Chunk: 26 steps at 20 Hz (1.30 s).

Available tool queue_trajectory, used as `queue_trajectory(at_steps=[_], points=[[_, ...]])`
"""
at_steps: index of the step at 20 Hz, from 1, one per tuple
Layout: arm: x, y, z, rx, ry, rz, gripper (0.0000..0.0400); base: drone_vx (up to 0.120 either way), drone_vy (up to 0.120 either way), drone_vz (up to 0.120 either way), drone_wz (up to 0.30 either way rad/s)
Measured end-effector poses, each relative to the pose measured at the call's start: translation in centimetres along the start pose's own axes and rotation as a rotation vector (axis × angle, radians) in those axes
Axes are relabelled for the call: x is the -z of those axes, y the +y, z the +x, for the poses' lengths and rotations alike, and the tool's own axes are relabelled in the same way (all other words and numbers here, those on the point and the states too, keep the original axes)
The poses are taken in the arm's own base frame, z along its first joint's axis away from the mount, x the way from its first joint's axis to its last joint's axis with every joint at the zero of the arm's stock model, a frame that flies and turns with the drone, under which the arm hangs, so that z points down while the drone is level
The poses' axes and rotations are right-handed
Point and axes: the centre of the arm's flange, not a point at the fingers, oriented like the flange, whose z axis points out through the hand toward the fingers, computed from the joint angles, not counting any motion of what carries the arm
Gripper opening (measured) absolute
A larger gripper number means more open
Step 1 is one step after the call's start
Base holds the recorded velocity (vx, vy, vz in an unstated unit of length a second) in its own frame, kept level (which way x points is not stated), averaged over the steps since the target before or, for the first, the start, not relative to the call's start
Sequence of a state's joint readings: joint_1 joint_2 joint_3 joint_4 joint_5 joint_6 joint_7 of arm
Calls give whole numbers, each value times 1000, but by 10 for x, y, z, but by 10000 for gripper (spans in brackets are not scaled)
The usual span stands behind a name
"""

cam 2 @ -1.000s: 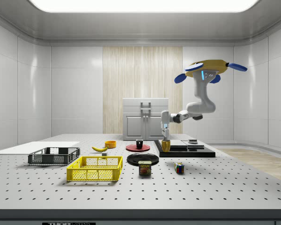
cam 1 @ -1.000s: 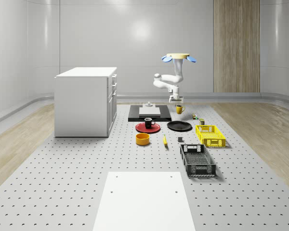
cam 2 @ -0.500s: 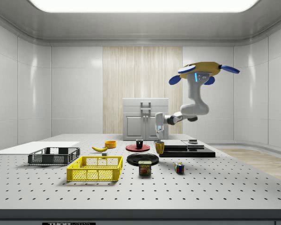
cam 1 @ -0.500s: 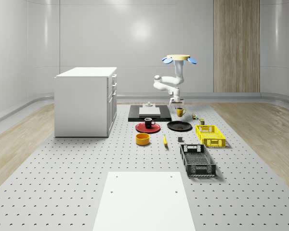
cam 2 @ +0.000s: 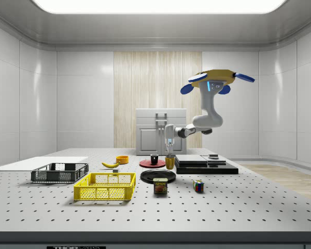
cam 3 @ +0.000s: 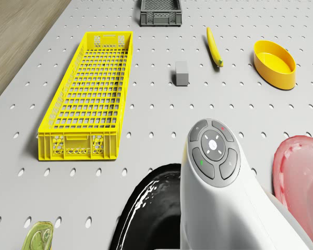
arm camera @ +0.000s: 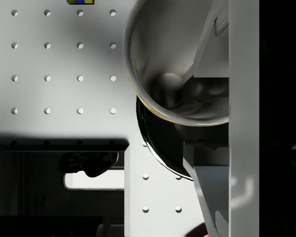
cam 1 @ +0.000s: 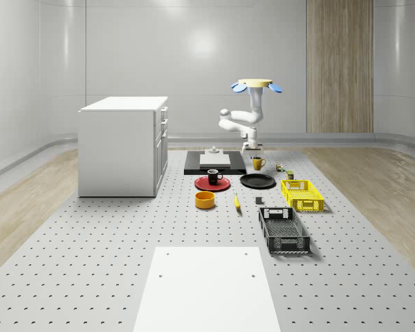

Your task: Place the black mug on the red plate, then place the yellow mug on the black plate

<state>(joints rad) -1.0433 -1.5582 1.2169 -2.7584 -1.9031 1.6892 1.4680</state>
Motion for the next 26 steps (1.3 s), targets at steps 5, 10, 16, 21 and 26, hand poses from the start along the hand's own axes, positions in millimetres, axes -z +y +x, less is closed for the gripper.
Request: queue_trajectory(at_steps=[5,10,16,21,26], points=[[0,0,0,0,0,0,110,120,0,0,0],[0,0,0,0,0,0,110,120,0,0,0],[-8,0,0,0,0,0,110,47,0,0,0],[-28,0,0,0,0,0,110,0,0,0,0],[-42,6,6,0,0,0,110,0,0,0,0]])
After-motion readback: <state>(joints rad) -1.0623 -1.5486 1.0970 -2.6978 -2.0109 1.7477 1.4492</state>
